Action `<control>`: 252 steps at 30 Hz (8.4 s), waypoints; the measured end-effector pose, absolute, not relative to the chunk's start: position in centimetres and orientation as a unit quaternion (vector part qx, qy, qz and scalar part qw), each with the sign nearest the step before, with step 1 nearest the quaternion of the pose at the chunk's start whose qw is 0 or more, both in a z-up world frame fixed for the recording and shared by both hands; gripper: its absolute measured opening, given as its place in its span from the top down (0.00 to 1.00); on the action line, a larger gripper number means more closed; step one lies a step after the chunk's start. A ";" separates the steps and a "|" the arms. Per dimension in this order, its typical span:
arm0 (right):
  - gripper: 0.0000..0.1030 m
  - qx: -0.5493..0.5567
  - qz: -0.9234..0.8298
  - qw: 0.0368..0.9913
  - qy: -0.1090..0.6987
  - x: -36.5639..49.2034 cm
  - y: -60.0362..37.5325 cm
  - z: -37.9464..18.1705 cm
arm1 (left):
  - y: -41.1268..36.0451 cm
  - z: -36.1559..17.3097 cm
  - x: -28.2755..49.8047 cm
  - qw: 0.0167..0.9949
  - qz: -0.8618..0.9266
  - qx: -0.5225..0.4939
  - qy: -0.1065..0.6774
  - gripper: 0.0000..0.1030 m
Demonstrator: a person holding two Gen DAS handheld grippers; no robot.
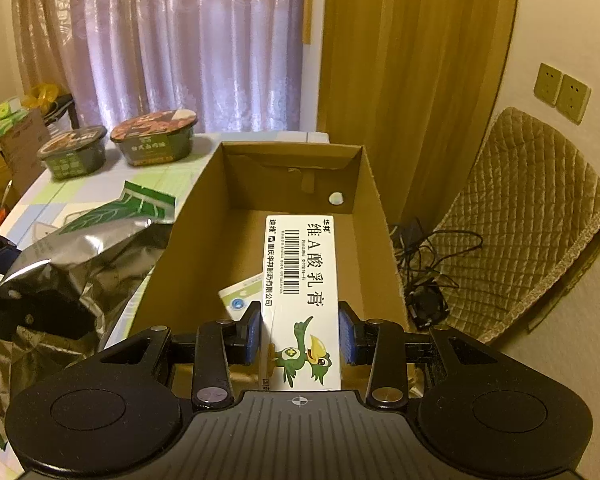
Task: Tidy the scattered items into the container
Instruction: 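Carry the held medicine box and foil pouch over the cardboard box, then open both grippers to drop the pouch and medicine box into the box, then move both tools back over the items on the table, then grasp the green-white medicine box with the left gripper while the right grasps the wrapped white remote, then lift the held medicine box and white remote and carry both over the cardboard box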
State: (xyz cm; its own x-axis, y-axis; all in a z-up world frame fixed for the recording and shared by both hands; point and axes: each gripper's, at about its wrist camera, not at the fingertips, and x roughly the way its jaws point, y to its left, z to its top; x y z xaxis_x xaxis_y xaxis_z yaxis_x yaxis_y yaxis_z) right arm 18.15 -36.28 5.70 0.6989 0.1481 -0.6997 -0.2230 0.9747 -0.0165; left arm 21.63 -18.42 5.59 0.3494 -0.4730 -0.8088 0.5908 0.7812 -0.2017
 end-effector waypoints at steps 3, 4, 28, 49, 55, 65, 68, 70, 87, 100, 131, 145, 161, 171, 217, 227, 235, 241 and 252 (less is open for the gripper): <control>0.60 -0.045 0.096 0.921 0.374 18.9 -36.8 5.7 | -19.4 5.6 22.6 0.824 -0.316 0.049 0.467 0.57; 0.60 -0.042 0.096 0.922 0.374 19.2 -37.0 5.8 | -19.7 5.6 22.9 0.825 -0.314 0.042 0.468 0.57; 0.60 -0.030 0.095 0.916 0.388 23.9 -37.6 4.2 | -23.5 3.6 26.7 0.857 -0.260 -0.004 0.444 0.57; 0.60 -0.035 0.094 0.915 0.391 24.6 -37.4 3.6 | -23.5 2.8 26.7 0.866 -0.248 -0.002 0.435 0.51; 0.60 -0.035 0.094 0.915 0.390 24.6 -37.3 3.5 | -22.8 3.1 26.5 0.870 -0.238 -0.003 0.431 0.51; 0.60 -0.035 0.099 0.916 0.388 24.9 -36.5 3.6 | -22.0 2.9 26.2 0.870 -0.232 -0.003 0.435 0.50; 0.60 -0.034 0.101 0.916 0.386 25.0 -36.4 3.7 | -21.9 2.9 26.0 0.870 -0.232 -0.004 0.435 0.50; 0.60 -0.032 0.103 0.917 0.384 25.1 -36.3 3.7 | -21.8 2.9 26.0 0.870 -0.230 -0.006 0.435 0.49; 0.59 -0.015 0.098 0.922 0.374 24.1 -36.6 4.3 | -20.7 2.7 25.6 0.869 -0.226 -0.011 0.440 0.47; 0.59 -0.020 0.102 0.931 0.351 21.0 -35.3 7.2 | -18.0 4.6 23.3 0.878 -0.213 -0.016 0.429 0.42; 0.05 -0.091 0.253 0.888 0.373 9.0 -19.0 6.5 | 6.8 0.5 10.7 0.874 -0.071 -0.043 0.479 0.12; 0.06 -0.140 0.327 0.824 0.442 12.7 -13.2 -2.2 | 6.5 -2.9 18.1 0.854 -0.109 -0.031 0.508 0.12; 0.06 -0.148 0.352 0.803 0.458 18.8 -11.7 -8.7 | -0.9 -7.4 29.5 0.852 -0.181 0.017 0.491 0.29; 0.46 -0.155 0.348 0.804 0.457 20.1 -10.4 -10.4 | -1.7 -9.7 32.6 0.848 -0.175 0.025 0.500 0.49; 0.60 -0.159 0.320 0.806 0.472 11.3 -11.3 -10.0 | 3.0 -9.5 18.2 0.826 -0.128 0.077 0.544 0.51; 0.60 -0.138 0.295 0.811 0.486 9.2 -12.8 -9.2 | 3.1 -9.3 14.8 0.822 -0.125 0.080 0.550 0.51; 0.60 -0.140 0.288 0.812 0.489 8.8 -12.9 -9.4 | 3.0 -9.8 14.4 0.811 -0.128 0.099 0.562 0.50; 0.60 -0.140 0.288 0.812 0.489 8.9 -12.9 -9.7 | 2.8 -10.1 14.9 0.806 -0.133 0.117 0.565 0.50; 0.60 -0.135 0.290 0.814 0.485 9.1 -12.9 -9.8 | 2.5 -10.6 15.5 0.804 -0.133 0.121 0.567 0.47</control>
